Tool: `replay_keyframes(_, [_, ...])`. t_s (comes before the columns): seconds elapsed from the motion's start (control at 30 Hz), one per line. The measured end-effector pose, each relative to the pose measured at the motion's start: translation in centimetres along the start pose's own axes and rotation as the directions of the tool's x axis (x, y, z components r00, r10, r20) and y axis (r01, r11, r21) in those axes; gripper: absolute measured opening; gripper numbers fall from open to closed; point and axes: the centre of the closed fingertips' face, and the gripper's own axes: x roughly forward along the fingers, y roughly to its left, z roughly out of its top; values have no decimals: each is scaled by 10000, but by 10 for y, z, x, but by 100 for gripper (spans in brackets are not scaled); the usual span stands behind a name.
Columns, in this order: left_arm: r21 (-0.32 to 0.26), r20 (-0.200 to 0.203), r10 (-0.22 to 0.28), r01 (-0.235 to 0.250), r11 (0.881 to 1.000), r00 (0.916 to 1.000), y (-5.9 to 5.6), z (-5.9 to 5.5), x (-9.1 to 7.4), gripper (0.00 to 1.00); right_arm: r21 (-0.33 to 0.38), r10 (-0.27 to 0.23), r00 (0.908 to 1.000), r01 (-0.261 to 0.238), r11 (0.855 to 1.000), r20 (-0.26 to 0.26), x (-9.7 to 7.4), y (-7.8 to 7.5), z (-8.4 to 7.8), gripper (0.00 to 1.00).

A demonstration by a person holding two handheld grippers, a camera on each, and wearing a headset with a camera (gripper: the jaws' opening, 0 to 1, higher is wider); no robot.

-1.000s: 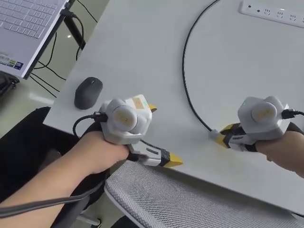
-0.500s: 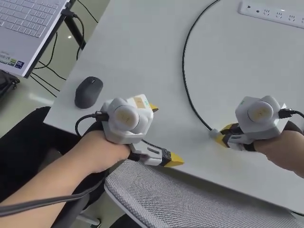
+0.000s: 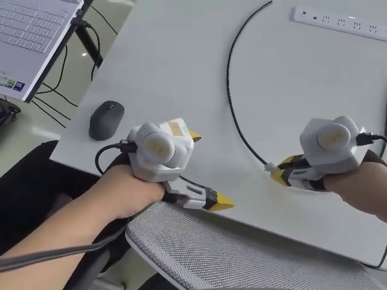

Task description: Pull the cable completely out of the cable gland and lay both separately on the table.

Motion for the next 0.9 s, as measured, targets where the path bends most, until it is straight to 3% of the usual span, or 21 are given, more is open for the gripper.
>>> replay_keyframes(0.33, [304,132,-121,117,9995,9998,-14,14,5,93,-208,155,9996,-150,9997,249,-21,11,3,7])
replay_keyframes(0.53, [491,411,-450,430,9979,9981,-27,30,8,93,-415,370,9990,-359,9985,262,-31,17,-1,7])
replay_keyframes(0.9, [761,625,-671,623,9952,9958,-38,52,14,90,-811,569,9972,-529,9953,482,-55,27,0,7])
